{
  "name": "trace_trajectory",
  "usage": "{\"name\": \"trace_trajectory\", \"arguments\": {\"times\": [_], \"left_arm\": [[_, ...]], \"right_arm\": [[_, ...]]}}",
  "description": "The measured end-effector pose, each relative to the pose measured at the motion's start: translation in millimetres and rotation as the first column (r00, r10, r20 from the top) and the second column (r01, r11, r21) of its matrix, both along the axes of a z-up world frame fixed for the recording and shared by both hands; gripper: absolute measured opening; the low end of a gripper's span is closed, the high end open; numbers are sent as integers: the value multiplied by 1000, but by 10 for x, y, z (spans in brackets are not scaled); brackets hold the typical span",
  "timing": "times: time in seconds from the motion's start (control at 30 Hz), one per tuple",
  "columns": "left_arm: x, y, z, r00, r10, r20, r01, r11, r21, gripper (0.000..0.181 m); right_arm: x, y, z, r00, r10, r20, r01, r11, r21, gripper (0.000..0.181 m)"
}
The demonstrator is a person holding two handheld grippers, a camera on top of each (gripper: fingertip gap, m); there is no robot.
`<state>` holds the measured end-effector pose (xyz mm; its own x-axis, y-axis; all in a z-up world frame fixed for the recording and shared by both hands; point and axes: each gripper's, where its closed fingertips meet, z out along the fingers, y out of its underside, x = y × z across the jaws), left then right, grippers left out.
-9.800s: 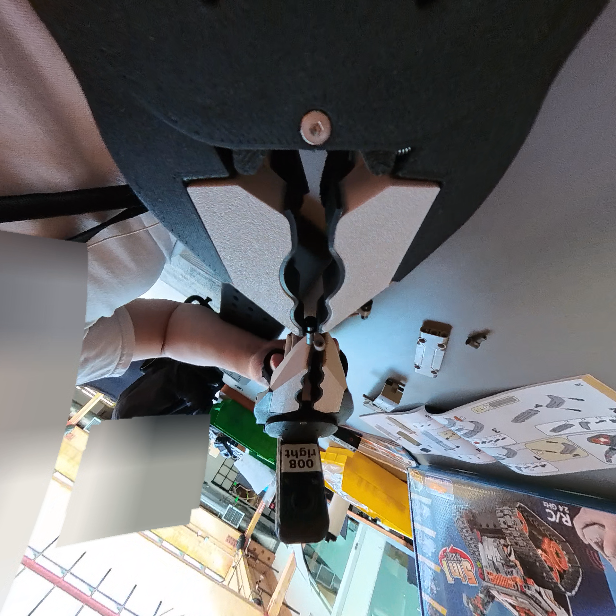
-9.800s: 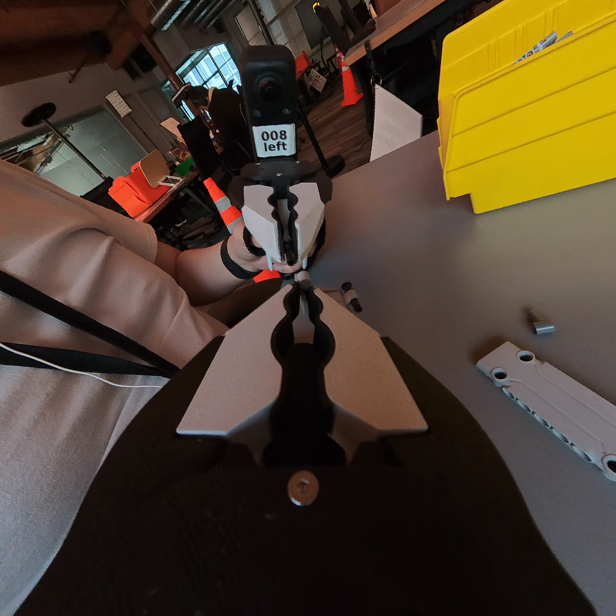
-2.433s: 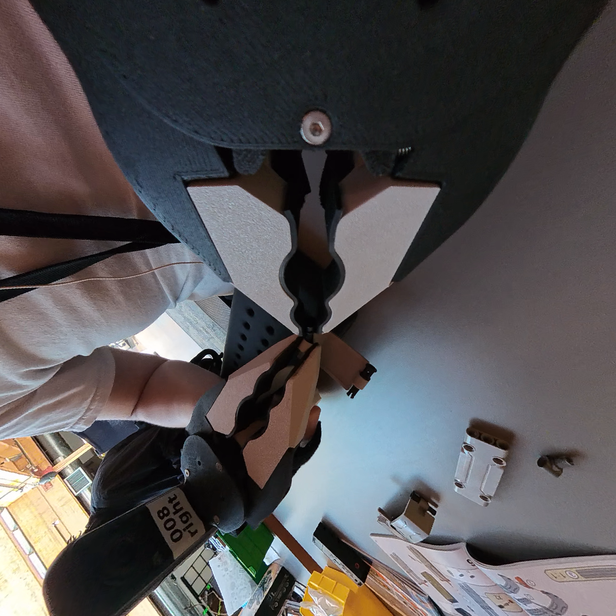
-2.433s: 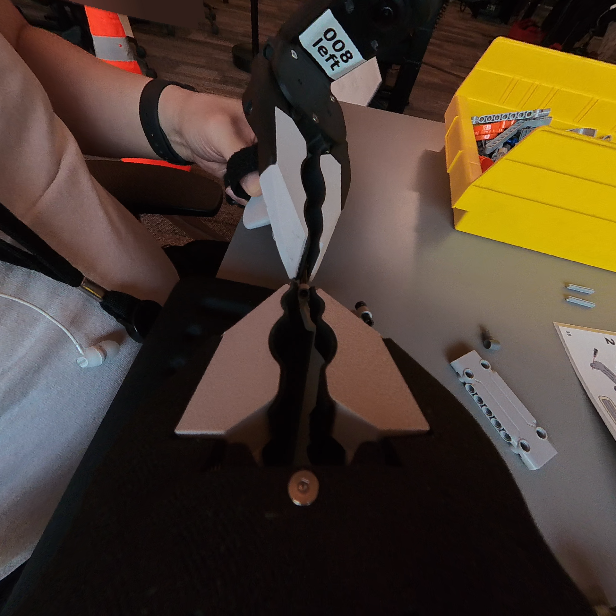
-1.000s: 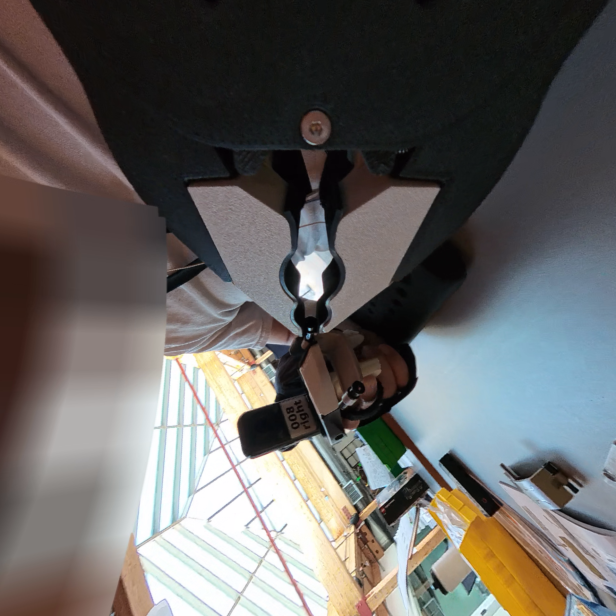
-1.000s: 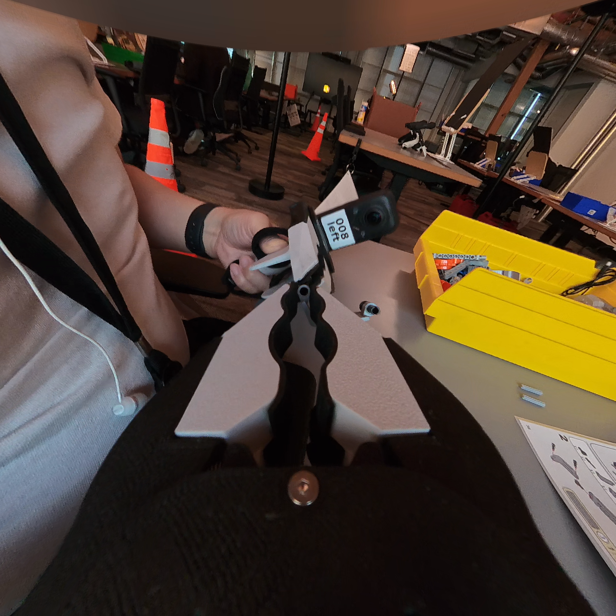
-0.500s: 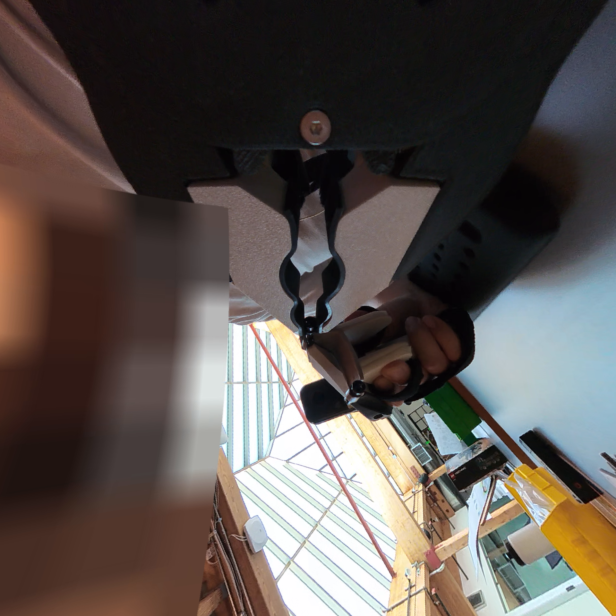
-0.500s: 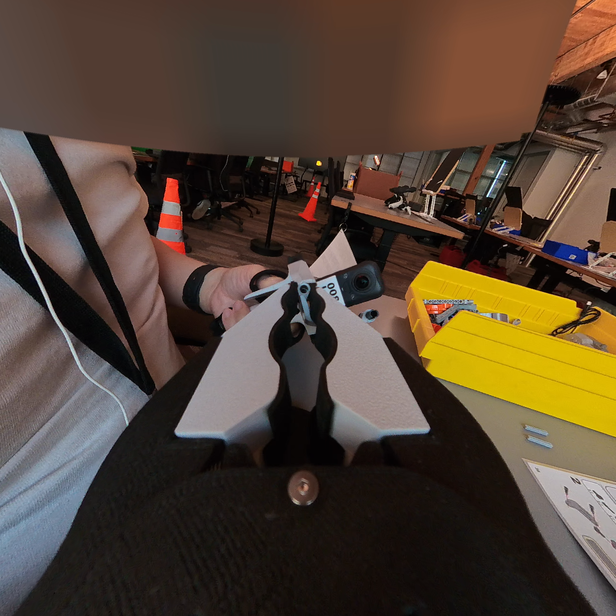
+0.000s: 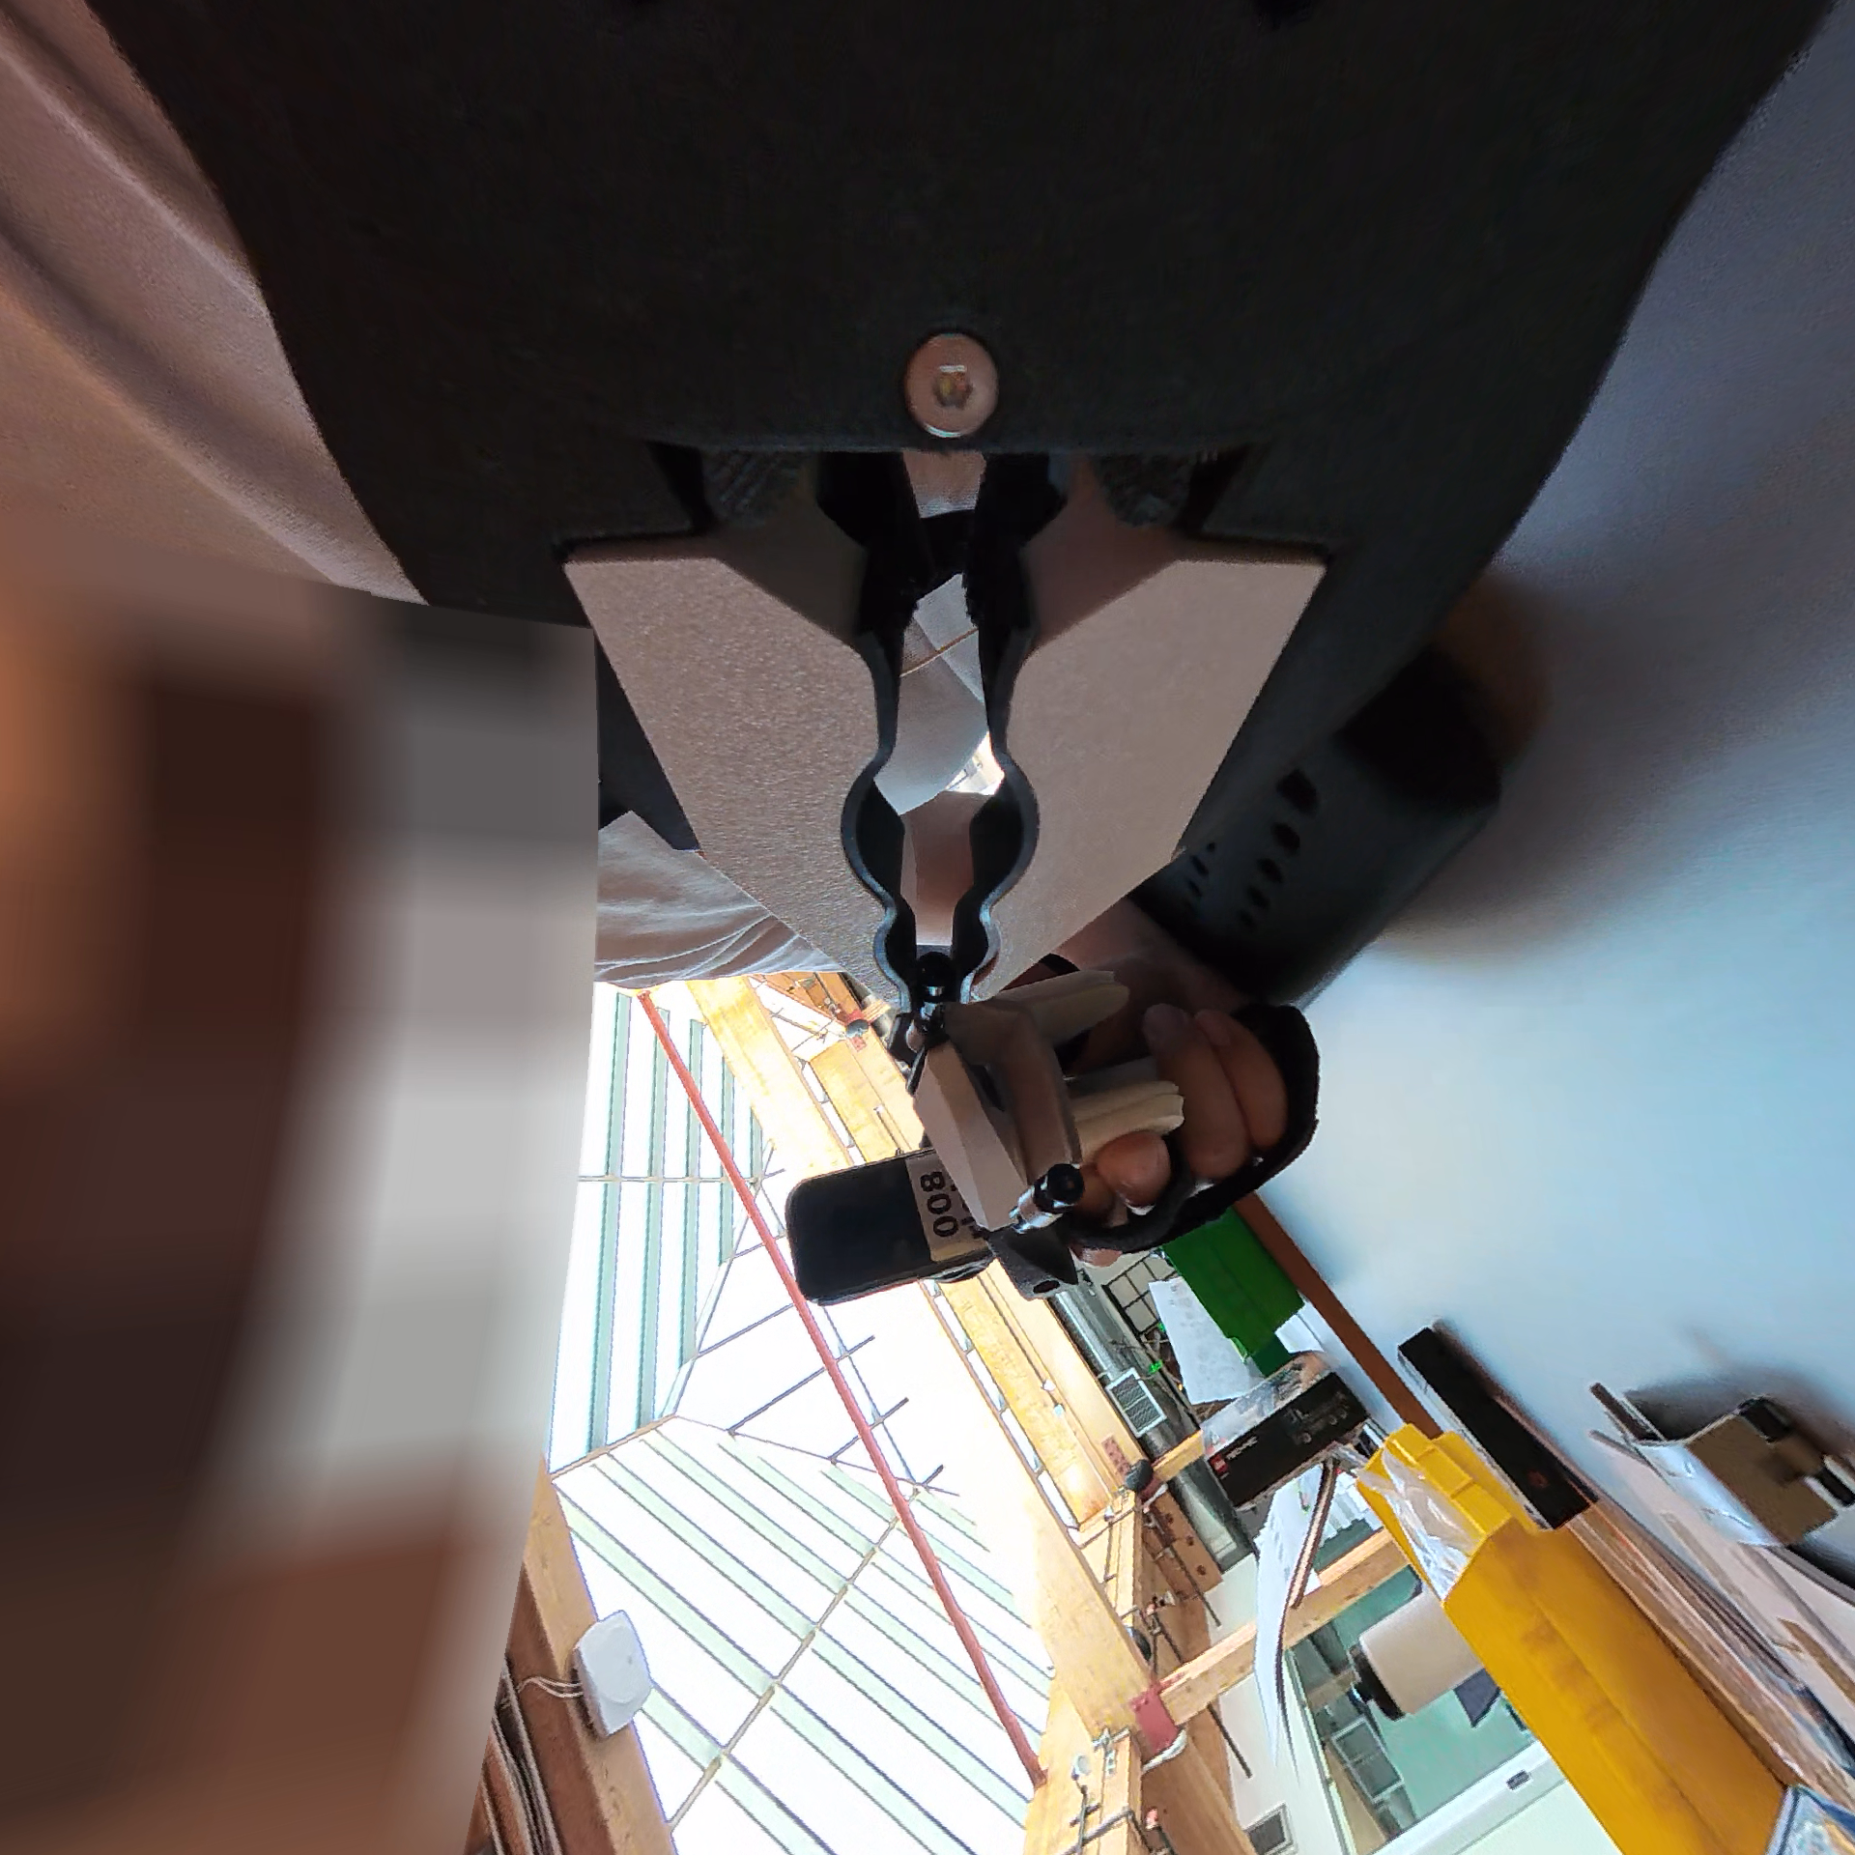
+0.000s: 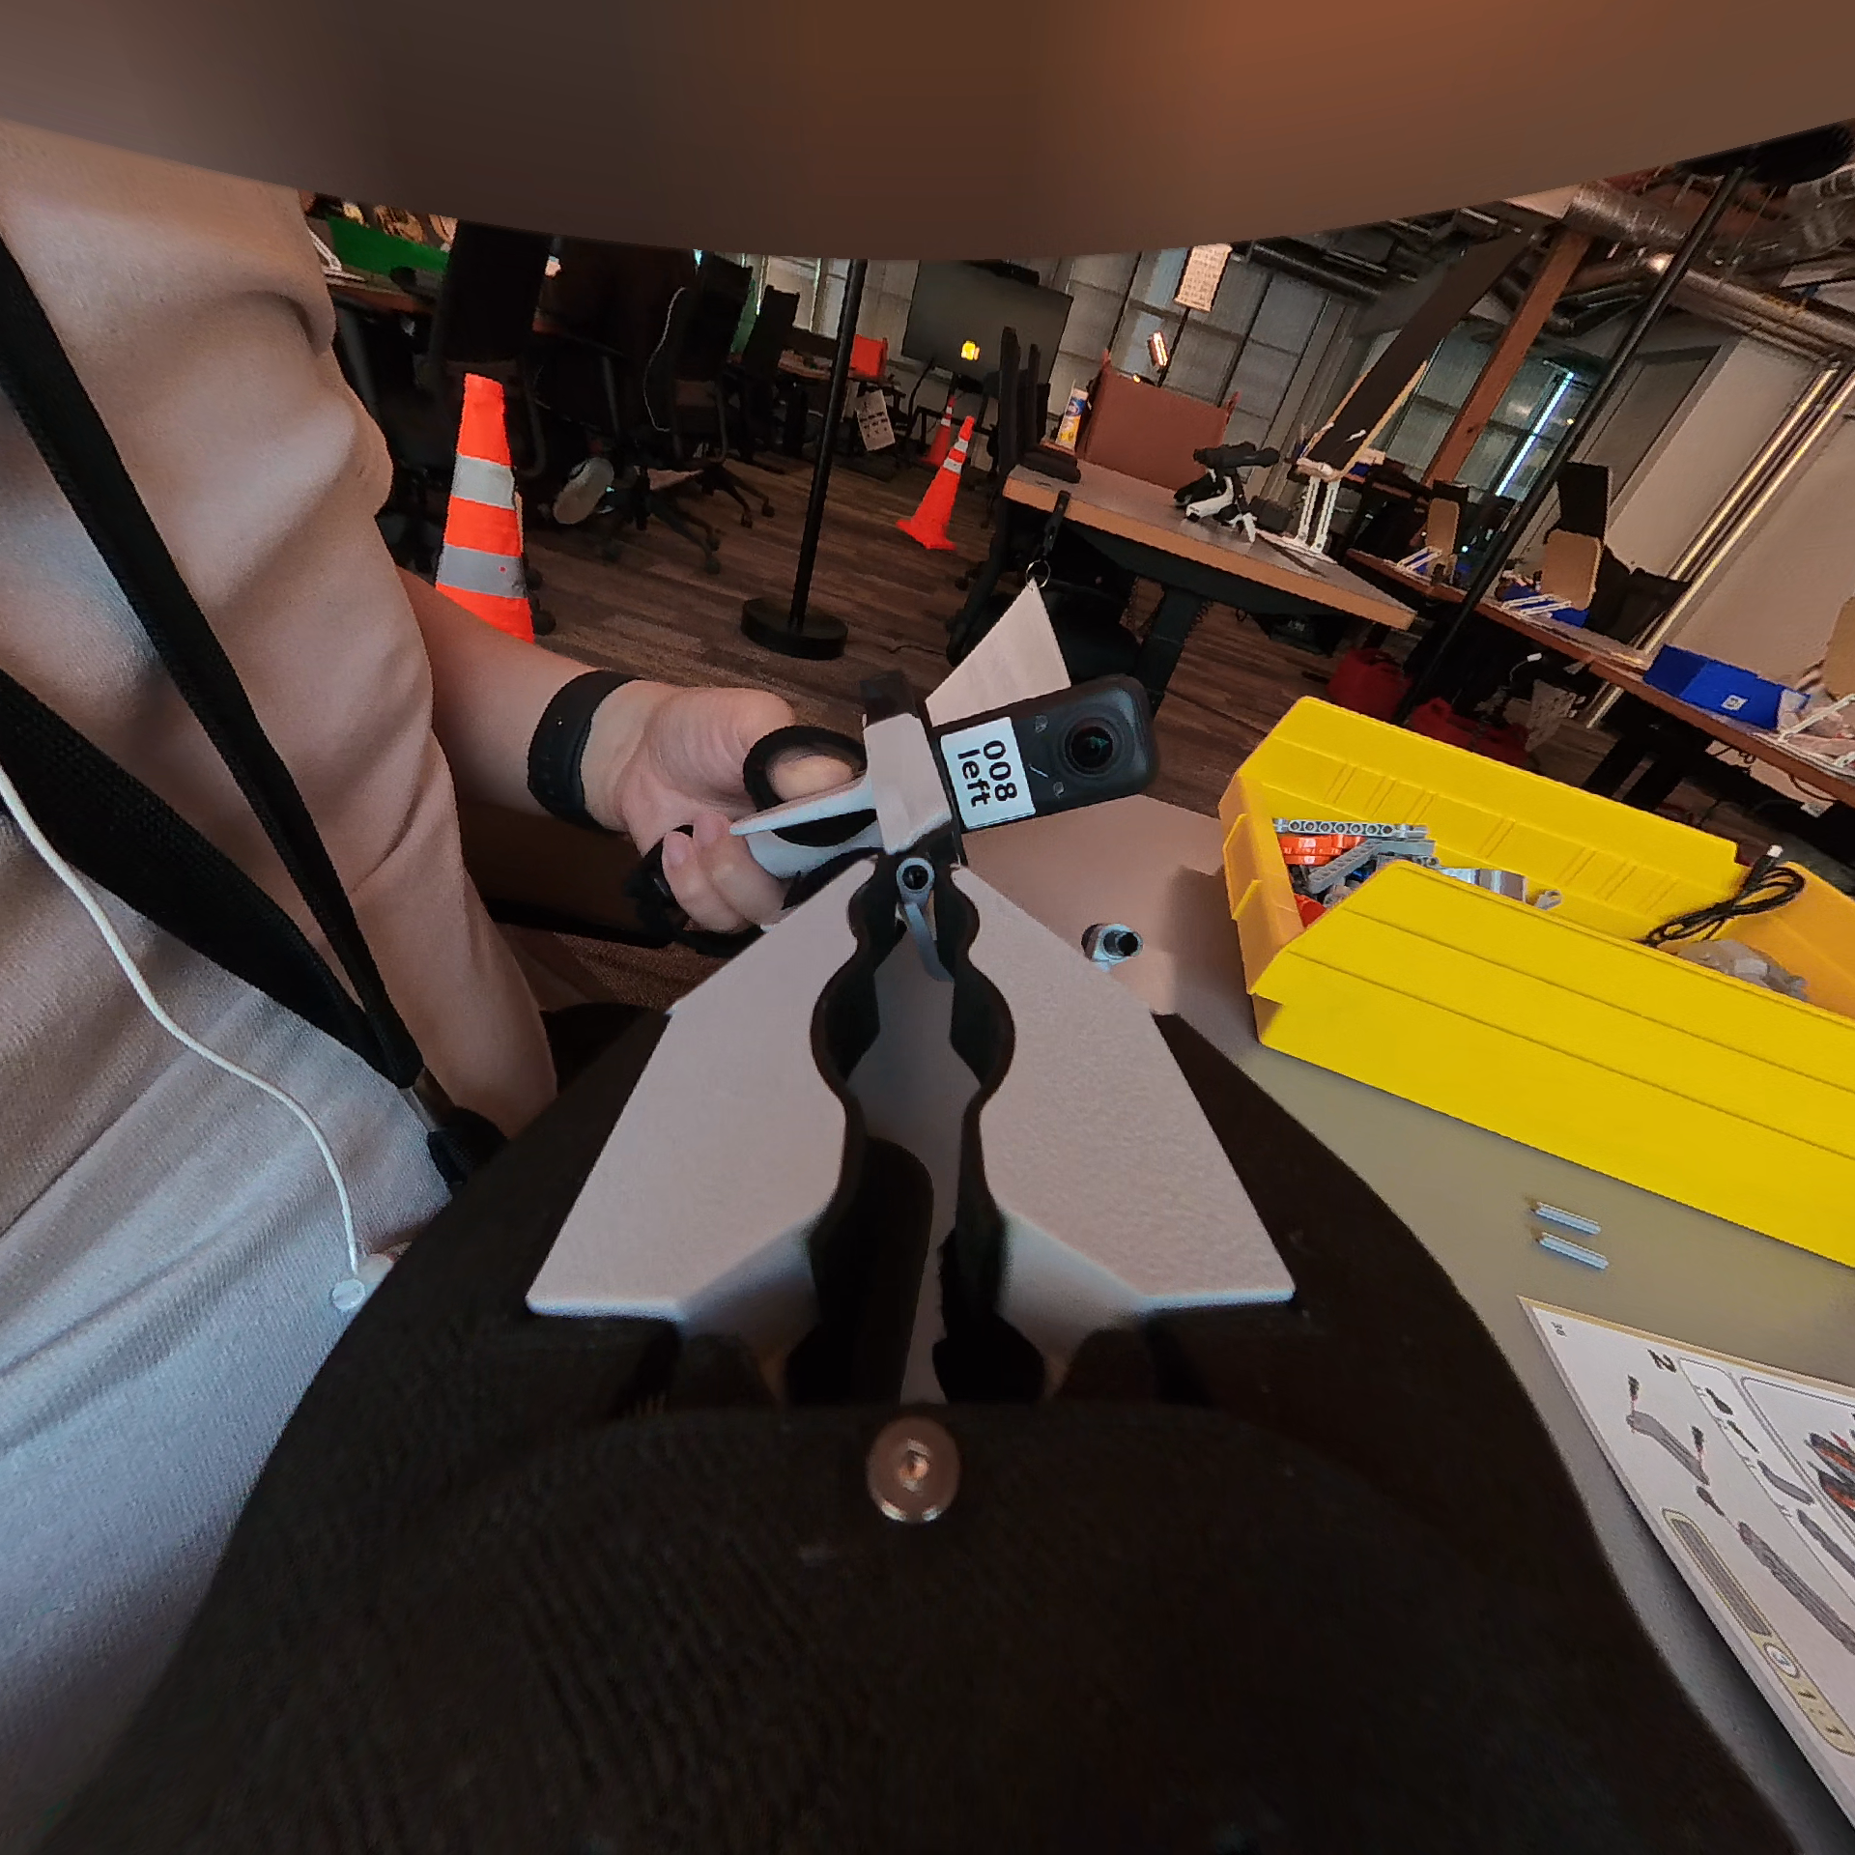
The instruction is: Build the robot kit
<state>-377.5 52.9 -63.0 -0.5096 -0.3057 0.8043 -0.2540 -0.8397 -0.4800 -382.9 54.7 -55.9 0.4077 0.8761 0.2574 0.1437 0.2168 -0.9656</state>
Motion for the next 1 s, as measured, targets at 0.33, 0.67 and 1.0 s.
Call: {"name": "trace_trajectory", "arguments": {"times": [0.33, 0.67, 1.0], "left_arm": [[16, -35, -57, 999, -19, -31, 19, 1000, 3, 5], [44, -10, -51, 999, -3, -46, 3, 1000, 3, 4], [52, 5, -69, 998, 6, -62, -6, 1000, 10, 4]], "right_arm": [[-56, -1, -149, 996, 8, 84, -6, 1000, -18, 6], [-45, 41, -182, 995, -23, 94, 26, 999, -39, 6], [-33, 87, -287, 992, -30, 119, 43, 993, -108, 6]]}}
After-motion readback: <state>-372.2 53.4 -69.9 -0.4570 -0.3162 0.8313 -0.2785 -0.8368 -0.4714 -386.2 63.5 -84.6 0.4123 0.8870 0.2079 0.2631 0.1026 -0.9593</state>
